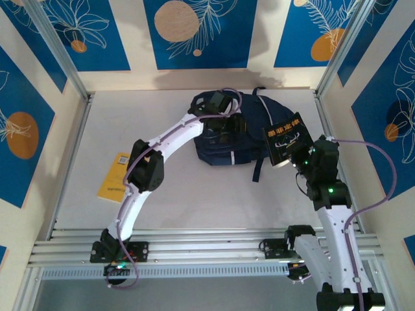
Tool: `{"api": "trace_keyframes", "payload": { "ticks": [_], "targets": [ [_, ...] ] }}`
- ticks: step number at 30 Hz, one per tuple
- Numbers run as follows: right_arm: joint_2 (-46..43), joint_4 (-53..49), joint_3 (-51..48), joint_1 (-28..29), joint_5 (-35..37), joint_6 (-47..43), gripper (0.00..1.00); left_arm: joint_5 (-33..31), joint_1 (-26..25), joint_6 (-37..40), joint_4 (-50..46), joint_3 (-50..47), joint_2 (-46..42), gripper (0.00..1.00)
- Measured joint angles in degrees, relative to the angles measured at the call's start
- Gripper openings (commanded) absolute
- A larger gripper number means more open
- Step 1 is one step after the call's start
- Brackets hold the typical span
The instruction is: Pack books, pencil case, and school supplies into a backpack
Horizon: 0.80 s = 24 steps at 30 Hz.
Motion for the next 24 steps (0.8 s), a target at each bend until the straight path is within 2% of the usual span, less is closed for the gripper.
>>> {"api": "trace_keyframes", "payload": {
  "ticks": [8,13,19,24],
  "targets": [
    [0.04,0.04,-0.02,-0.87,-0.87,-0.63,0.0,-3.89,3.23,3.72,-1.62,-8.39,-4.59,0.65],
    [0.5,0.0,-0.02,-1.03,-0.85,-0.63,0.0,-7.34,10.49,6.38,-2.93,-14.12,-8.85,0.65],
    [1.75,0.02,-0.02,-1.05,-1.16,-0.57,0.0,-13.4,17.4,11.15,-7.78,-15.23,-11.54,0.65],
    [3.37,0.42,0.04,-0.74,-3.69,-1.09,0.0,-13.29,15.63,16.52,-9.31,-15.23,-13.79,0.66]
  ]
}}
